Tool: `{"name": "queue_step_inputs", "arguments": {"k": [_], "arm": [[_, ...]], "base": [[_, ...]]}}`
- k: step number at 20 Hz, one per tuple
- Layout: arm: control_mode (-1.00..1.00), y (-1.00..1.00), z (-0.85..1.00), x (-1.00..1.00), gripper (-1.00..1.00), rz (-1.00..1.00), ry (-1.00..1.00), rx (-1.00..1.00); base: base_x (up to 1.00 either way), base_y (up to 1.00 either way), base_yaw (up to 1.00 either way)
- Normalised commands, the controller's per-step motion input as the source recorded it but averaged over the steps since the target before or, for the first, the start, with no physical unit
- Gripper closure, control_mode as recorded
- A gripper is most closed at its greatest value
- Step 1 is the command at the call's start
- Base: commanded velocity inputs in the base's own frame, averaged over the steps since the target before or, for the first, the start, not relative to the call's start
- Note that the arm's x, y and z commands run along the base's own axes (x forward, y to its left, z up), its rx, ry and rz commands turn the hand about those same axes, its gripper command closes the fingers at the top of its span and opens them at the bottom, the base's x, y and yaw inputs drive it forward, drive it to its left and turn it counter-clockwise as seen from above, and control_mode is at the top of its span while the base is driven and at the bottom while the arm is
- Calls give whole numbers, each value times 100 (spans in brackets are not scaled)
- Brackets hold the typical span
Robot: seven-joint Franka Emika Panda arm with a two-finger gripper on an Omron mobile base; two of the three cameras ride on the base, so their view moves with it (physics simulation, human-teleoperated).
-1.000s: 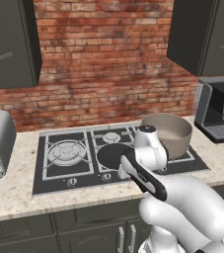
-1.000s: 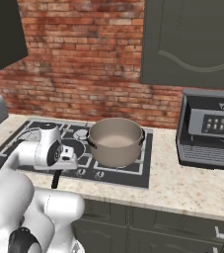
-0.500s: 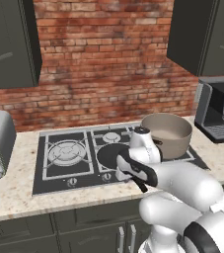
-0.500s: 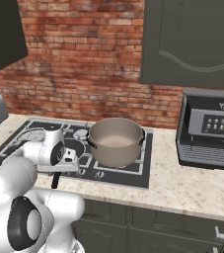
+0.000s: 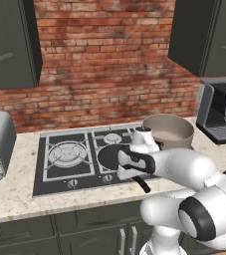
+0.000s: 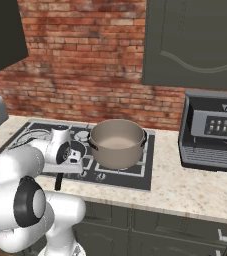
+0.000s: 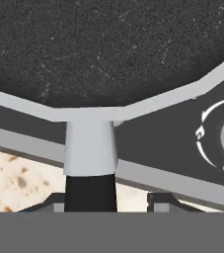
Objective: Move the pot and pan from the stove into the sink.
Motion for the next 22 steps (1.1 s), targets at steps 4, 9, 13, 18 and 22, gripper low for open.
{"name": "queue_step_inputs", "arguments": {"k": [4, 9, 13, 18, 22], "arm": [[-100, 0, 29, 1, 100, 0, 0, 0], [-100, 0, 62, -2, 100, 0, 0, 0], [-100, 0, 79, -24, 100, 2, 0, 1], [-100, 0, 75, -50, 100, 10, 0, 0], [-100, -1, 62, -74, 100, 15, -5, 0]], "base": [[0, 0, 0], [0, 0, 0], [0, 0, 0], [0, 0, 0], [0, 0, 0]]}}
